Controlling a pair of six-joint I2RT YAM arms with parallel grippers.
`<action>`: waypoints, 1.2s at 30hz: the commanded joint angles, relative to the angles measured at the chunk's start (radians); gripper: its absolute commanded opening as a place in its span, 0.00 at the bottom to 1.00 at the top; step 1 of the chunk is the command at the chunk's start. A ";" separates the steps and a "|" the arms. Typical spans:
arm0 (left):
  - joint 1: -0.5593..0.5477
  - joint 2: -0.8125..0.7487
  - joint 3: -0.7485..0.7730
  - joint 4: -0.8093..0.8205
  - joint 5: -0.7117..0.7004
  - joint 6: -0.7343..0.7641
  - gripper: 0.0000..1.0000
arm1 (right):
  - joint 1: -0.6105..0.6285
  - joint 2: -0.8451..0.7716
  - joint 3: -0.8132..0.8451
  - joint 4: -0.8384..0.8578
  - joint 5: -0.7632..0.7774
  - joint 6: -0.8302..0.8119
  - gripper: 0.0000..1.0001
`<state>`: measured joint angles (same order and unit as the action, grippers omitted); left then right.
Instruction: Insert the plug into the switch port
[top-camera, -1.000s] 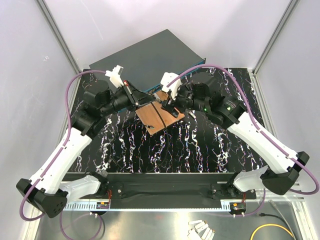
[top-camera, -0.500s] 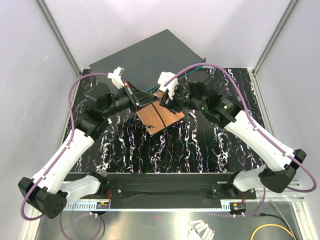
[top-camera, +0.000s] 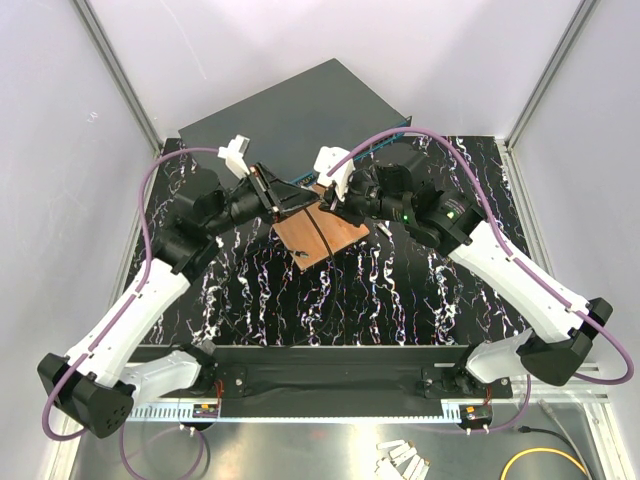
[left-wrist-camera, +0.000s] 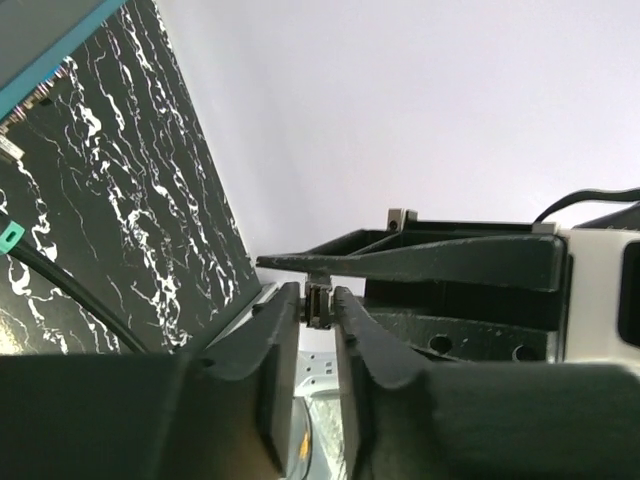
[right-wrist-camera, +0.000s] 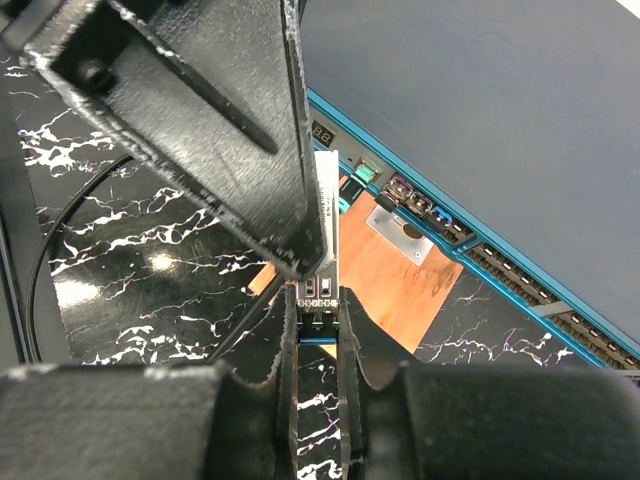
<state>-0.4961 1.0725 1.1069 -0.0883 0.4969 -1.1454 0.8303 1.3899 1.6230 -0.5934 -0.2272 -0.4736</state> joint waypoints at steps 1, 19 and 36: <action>-0.004 -0.025 0.007 0.055 0.043 0.012 0.30 | 0.004 -0.018 0.023 0.052 0.008 -0.007 0.00; 0.611 -0.178 0.151 -0.235 0.124 0.323 0.99 | -0.074 -0.022 -0.041 -0.158 0.219 0.317 0.00; 0.811 -0.154 -0.183 0.068 0.220 0.089 0.99 | -0.077 0.167 0.143 -0.256 0.342 0.499 0.00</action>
<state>0.3103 0.9119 0.9333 -0.1646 0.6949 -0.9981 0.7517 1.5402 1.6997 -0.8371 0.0700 -0.0467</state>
